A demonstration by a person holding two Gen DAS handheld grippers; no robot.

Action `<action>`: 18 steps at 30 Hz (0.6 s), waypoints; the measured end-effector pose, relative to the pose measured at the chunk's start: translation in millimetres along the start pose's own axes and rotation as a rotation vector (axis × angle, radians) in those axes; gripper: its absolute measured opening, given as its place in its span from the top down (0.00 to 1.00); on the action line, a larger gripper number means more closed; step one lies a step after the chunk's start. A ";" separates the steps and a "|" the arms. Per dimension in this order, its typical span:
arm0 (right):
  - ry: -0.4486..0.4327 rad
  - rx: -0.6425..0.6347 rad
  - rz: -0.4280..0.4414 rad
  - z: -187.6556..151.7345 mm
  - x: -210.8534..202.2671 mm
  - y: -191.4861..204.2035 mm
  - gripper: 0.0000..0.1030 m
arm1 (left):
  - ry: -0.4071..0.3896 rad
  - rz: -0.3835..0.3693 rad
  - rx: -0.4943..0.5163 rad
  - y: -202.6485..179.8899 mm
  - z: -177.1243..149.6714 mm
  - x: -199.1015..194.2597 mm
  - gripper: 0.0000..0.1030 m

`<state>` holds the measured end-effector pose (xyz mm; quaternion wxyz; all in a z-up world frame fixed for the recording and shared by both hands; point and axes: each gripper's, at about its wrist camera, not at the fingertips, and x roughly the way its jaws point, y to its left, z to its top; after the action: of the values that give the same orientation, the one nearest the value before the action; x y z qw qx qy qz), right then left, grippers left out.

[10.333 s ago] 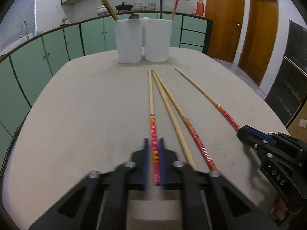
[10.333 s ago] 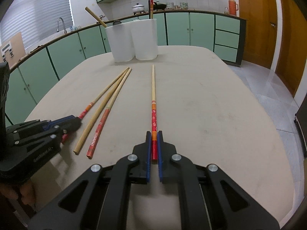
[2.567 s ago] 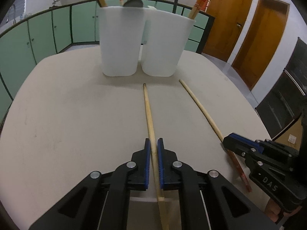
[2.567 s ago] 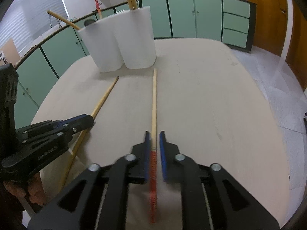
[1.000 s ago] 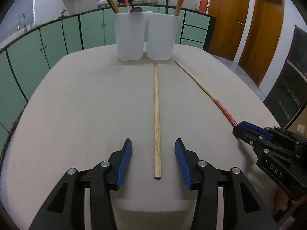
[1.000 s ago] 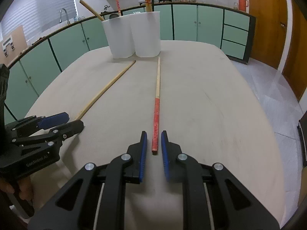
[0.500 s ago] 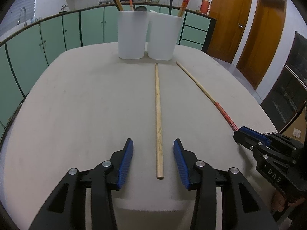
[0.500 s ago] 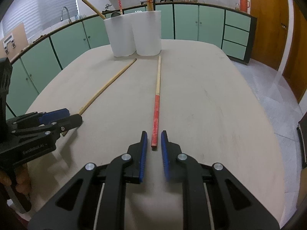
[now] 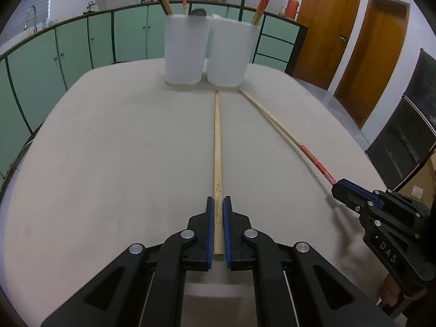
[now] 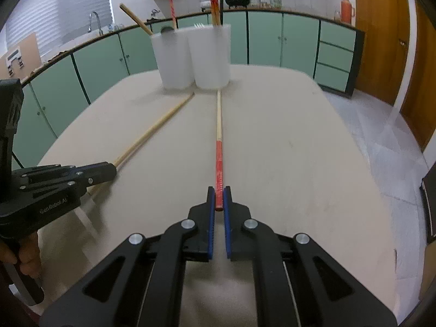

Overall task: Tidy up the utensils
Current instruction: 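Carry both wooden chopsticks to the caddy and drop them in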

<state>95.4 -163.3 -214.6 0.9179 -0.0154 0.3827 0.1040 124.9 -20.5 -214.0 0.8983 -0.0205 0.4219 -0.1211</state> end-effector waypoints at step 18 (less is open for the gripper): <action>-0.260 -0.015 0.032 92.9 -76.6 -9.3 0.95 | -0.299 -0.010 0.041 -8.8 79.7 -97.2 0.94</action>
<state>109.8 -176.0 -95.3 0.9578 -0.0026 0.2598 0.1228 124.2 -11.4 -88.3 0.9507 -0.0219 0.2807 -0.1296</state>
